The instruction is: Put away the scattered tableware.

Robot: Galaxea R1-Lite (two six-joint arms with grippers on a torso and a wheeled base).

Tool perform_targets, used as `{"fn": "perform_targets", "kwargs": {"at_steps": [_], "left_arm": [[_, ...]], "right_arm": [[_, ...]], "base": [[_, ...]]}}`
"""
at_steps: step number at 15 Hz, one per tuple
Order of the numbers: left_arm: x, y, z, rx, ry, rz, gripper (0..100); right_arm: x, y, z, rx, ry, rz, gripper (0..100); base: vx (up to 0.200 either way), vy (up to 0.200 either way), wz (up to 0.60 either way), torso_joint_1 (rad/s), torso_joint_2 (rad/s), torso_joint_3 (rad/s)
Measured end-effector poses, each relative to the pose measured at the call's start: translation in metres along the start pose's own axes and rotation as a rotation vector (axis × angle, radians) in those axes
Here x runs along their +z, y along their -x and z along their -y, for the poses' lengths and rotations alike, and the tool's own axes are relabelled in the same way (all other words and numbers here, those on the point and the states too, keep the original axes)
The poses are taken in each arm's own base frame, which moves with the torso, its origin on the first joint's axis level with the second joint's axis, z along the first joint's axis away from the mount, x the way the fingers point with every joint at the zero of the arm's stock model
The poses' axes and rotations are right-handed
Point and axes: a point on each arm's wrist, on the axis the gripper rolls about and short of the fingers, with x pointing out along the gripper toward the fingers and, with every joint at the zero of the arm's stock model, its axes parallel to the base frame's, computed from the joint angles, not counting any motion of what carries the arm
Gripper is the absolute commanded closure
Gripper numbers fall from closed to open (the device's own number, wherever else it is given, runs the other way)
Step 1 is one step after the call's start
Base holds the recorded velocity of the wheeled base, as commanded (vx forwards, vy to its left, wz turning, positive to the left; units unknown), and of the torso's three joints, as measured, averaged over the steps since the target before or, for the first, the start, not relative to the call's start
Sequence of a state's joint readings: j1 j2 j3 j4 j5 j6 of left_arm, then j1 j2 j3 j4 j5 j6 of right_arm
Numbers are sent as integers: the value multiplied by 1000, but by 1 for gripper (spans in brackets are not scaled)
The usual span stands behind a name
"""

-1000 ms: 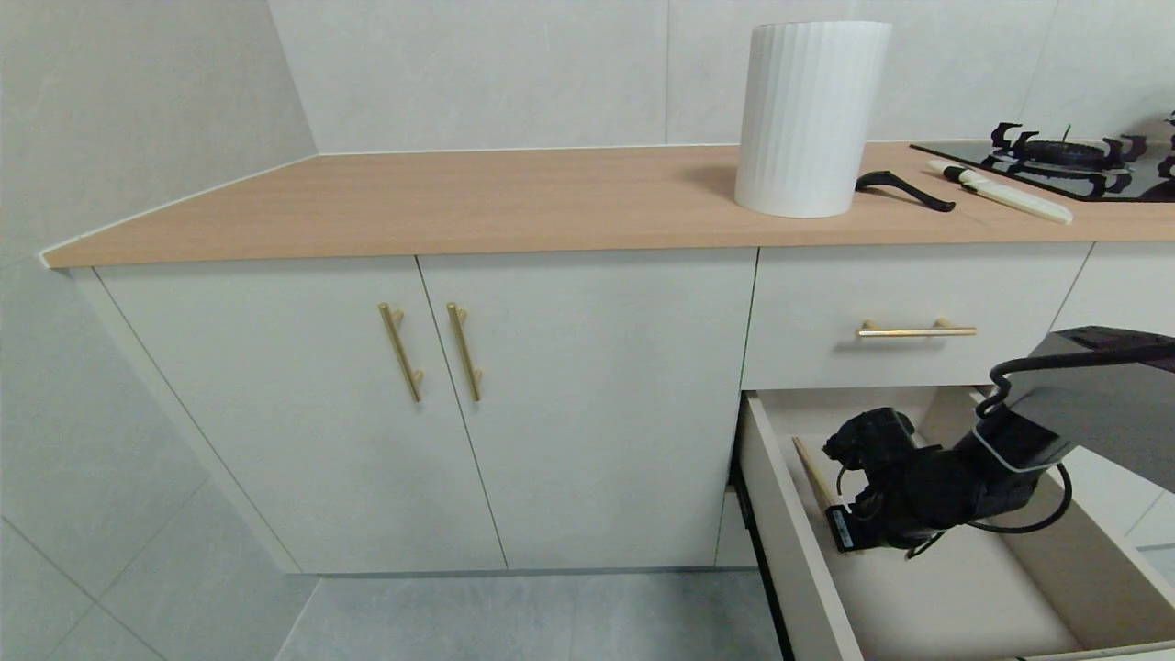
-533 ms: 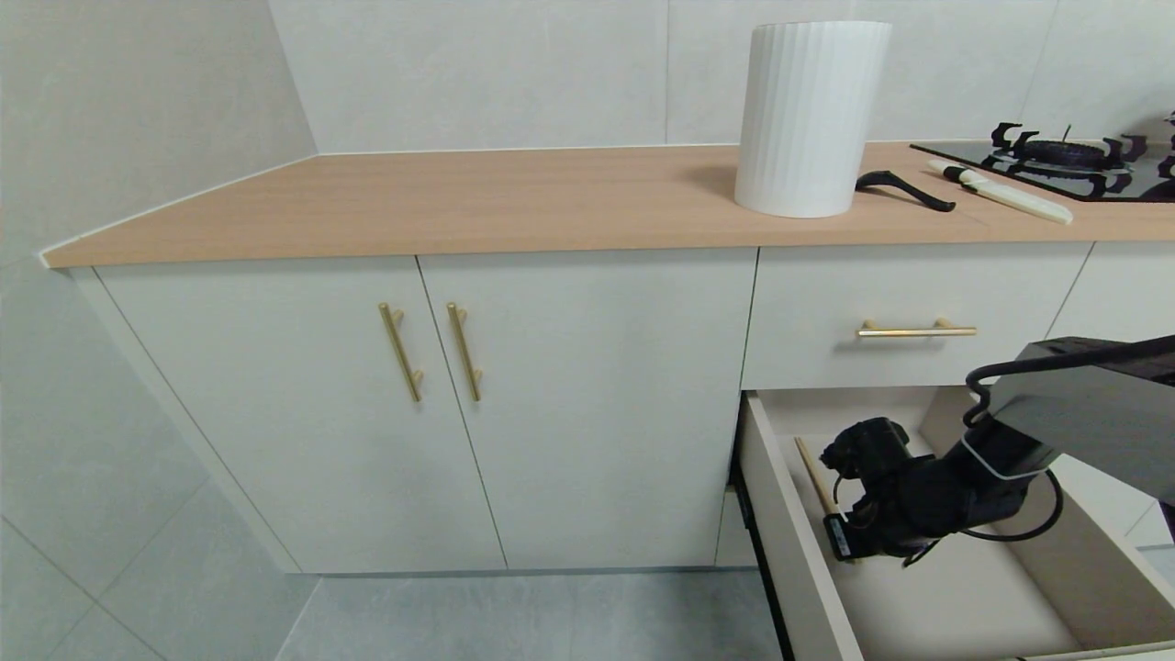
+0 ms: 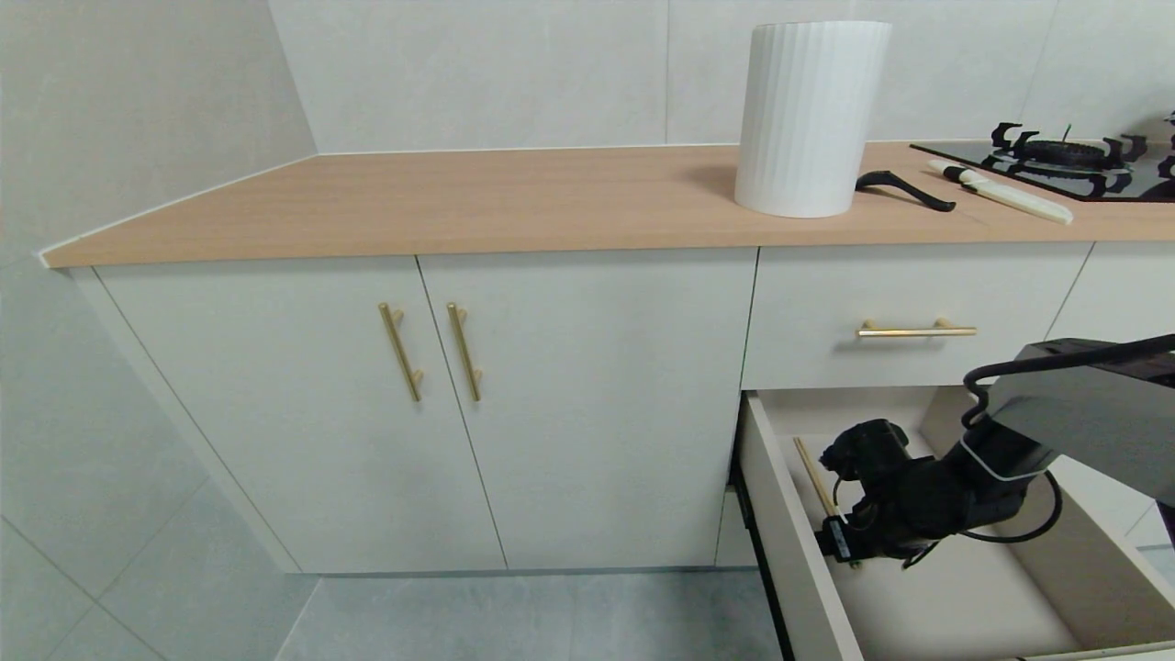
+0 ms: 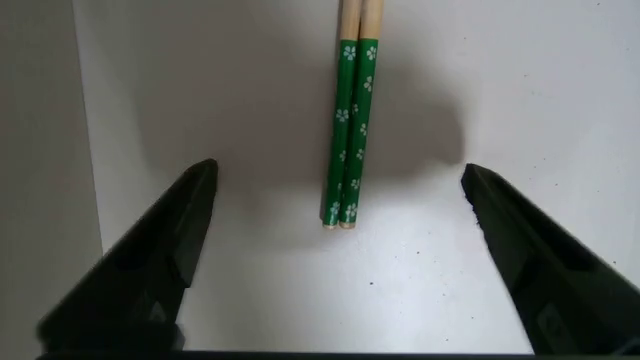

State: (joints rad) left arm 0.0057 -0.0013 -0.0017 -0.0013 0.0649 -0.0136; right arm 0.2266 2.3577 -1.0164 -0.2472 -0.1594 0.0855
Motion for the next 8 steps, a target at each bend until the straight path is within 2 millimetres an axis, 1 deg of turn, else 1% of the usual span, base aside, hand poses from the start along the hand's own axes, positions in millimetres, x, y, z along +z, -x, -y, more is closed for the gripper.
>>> {"fn": "perform_targets", "kwargs": {"at_steps": [3, 5, 8], "left_arm": [[0, 0, 0, 0, 0, 0, 0], [0, 0, 0, 1, 0, 0, 0], [0, 0, 0, 0, 0, 0, 0]], "right_arm": [[1, 11, -2, 7, 5, 13, 0], [5, 30, -1, 14, 5, 52, 0], [16, 69, 7, 20, -7, 144, 0]], "base": [[0, 0, 0, 0, 0, 0], [0, 0, 0, 0, 0, 0], [0, 0, 0, 0, 0, 0]]}}
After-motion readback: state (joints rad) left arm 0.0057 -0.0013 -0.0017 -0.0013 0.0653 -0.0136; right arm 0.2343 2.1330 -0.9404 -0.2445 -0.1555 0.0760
